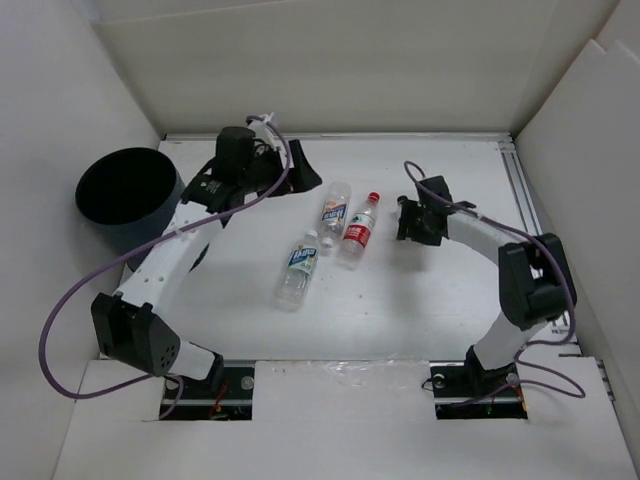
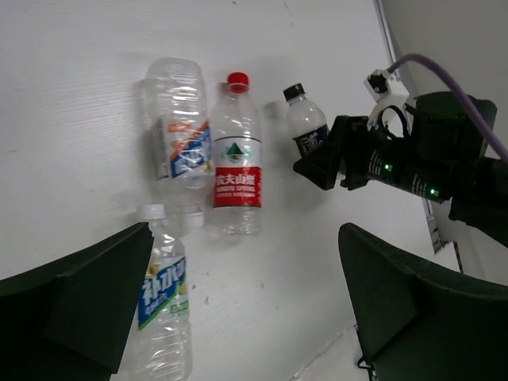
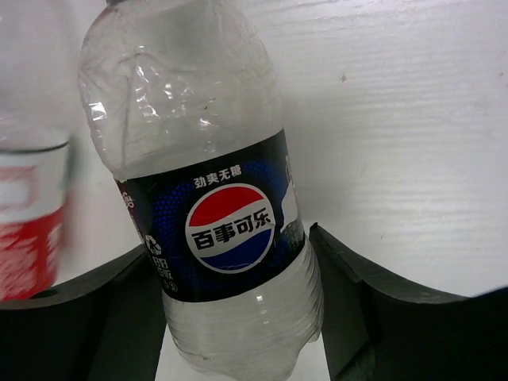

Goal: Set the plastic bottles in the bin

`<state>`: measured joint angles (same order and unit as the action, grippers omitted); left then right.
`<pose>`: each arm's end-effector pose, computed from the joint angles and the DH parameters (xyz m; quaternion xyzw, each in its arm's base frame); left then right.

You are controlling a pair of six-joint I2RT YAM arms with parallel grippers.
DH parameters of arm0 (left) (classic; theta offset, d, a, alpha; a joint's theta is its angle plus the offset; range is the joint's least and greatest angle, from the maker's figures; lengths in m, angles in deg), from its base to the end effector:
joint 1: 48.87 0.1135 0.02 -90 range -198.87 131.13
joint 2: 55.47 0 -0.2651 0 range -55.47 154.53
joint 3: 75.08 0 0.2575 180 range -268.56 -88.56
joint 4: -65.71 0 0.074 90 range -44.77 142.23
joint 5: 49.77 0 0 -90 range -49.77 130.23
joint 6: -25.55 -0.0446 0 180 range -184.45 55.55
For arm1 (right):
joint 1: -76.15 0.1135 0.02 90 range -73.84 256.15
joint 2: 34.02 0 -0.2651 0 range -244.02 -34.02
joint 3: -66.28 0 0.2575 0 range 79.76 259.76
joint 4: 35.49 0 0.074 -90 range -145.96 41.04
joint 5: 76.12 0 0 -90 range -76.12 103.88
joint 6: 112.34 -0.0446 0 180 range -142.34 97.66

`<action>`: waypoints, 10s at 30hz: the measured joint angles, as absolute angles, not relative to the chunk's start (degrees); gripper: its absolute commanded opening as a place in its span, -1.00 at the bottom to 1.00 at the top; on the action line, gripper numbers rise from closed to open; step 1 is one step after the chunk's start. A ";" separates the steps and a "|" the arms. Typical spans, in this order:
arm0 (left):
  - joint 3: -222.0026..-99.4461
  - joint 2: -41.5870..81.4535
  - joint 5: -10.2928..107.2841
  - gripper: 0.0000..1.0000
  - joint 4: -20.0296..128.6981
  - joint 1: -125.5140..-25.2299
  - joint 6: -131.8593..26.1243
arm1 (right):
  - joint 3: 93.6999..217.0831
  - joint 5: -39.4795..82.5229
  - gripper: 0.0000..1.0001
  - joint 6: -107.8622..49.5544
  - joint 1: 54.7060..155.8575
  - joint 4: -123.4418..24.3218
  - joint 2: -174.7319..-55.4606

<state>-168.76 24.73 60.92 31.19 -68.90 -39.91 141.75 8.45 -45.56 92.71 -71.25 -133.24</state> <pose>0.3077 -0.1290 0.3932 0.0697 0.8143 -0.3482 0.4592 0.3446 0.0981 0.1694 0.0684 0.9614 0.0464 0.2625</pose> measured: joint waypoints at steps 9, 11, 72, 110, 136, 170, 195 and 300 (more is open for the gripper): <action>-168.76 30.83 66.56 1.00 40.77 -81.25 -38.47 | 135.33 37.63 -0.87 -43.01 90.04 -62.77 -110.18; -169.13 31.44 67.04 1.00 41.88 -82.32 -38.34 | 135.31 44.84 -0.87 -42.83 90.18 -60.38 -108.01; -173.48 20.73 36.09 0.98 18.98 -21.54 -27.94 | 143.02 11.51 1.00 -50.22 100.82 -67.51 -121.98; -165.20 28.03 54.91 0.98 38.56 -87.70 -40.39 | 143.31 16.03 -1.00 -58.65 93.15 -64.41 -124.67; -176.06 37.89 66.54 -1.00 50.82 -95.61 -32.42 | 132.14 50.09 1.00 -72.10 88.12 -25.68 -99.97; -174.03 22.24 34.78 -0.05 17.73 -26.39 -34.40 | 172.84 0.60 1.00 -52.69 112.64 -70.61 -148.84; -187.45 23.84 44.38 1.00 12.44 -55.46 -45.77 | 193.16 0.80 -1.00 -56.80 105.59 -83.40 -168.58; -170.81 15.94 56.14 1.00 21.66 -49.15 -45.20 | 162.58 0.65 -1.00 -74.33 126.41 -67.53 -150.63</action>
<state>-170.81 15.94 56.14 21.66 -49.15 -45.20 162.58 0.65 -74.33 126.41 -67.53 -150.63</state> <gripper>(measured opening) 0.997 0.680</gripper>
